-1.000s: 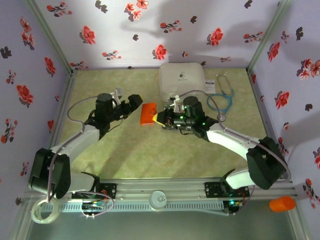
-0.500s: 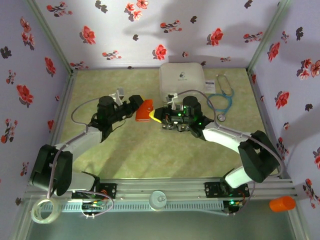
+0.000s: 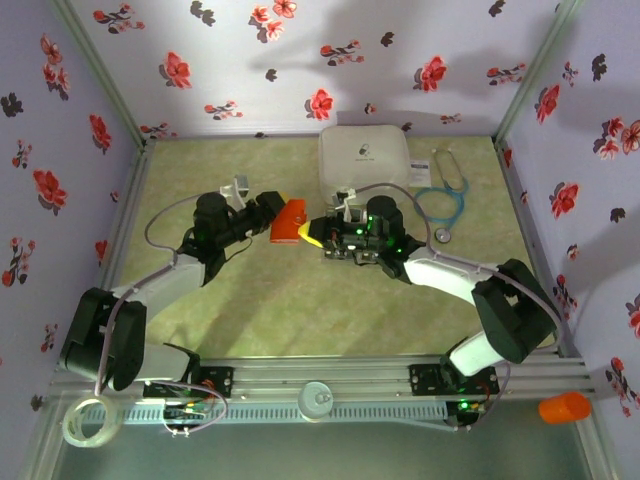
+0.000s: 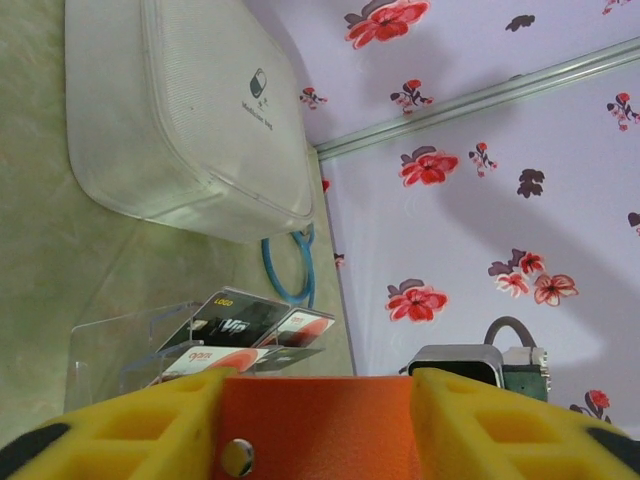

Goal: Put the credit cards into the card holder
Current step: Pick up the card holder from the bottom-left of the table, then open the button on the card holder.

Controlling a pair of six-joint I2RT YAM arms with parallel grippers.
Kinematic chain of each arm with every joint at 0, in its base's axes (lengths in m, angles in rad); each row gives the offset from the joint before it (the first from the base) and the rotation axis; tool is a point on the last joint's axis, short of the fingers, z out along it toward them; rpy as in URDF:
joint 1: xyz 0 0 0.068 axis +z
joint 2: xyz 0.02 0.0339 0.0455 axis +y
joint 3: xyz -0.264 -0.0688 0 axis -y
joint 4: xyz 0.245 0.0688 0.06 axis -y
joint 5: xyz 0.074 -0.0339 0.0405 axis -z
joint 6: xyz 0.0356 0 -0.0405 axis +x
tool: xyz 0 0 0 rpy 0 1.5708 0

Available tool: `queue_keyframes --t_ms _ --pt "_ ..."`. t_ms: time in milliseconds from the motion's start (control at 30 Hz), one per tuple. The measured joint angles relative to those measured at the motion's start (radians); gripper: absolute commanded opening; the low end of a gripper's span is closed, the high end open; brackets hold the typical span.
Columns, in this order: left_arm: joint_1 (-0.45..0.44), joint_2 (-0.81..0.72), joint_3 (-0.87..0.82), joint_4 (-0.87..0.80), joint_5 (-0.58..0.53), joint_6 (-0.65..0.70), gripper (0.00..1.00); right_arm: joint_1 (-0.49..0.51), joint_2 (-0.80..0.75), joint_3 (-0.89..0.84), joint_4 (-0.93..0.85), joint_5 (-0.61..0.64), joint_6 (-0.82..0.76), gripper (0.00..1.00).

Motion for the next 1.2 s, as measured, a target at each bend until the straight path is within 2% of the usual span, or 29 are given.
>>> queue_keyframes --t_ms 200,367,400,533,600,733,833,933,1067,1200 --pt "0.0 0.006 0.0 0.007 0.01 -0.002 0.35 -0.005 0.0 -0.012 0.018 0.0 0.003 0.0" --pt "0.0 0.008 -0.001 0.013 0.016 -0.004 0.2 -0.006 0.003 -0.018 0.038 0.0 0.007 0.0" --pt "0.0 0.008 -0.001 0.014 0.016 -0.005 0.16 -0.007 0.004 -0.02 0.041 0.0 0.011 0.03" --pt "-0.002 0.007 -0.003 0.028 0.019 -0.002 0.02 -0.021 0.007 -0.023 0.034 -0.008 0.011 0.27" --pt "-0.002 0.007 -0.007 0.032 0.018 -0.004 0.0 -0.035 -0.003 -0.024 -0.006 -0.007 -0.013 0.35" --pt "-0.003 -0.014 -0.042 0.032 0.006 -0.003 0.0 -0.058 -0.091 -0.011 -0.293 0.054 -0.169 0.46" --pt "-0.007 -0.053 -0.075 0.024 -0.025 0.005 0.0 -0.055 -0.156 0.064 -0.571 0.16 -0.315 0.52" --pt "-0.021 -0.098 -0.1 0.016 -0.074 0.021 0.0 -0.035 -0.174 0.171 -0.772 0.28 -0.43 0.56" --pt "-0.046 -0.15 -0.123 0.005 -0.142 0.031 0.0 0.021 -0.145 0.29 -0.928 0.42 -0.517 0.59" --pt "-0.072 -0.177 -0.138 -0.013 -0.203 0.032 0.0 0.091 -0.056 0.391 -1.009 0.52 -0.565 0.61"
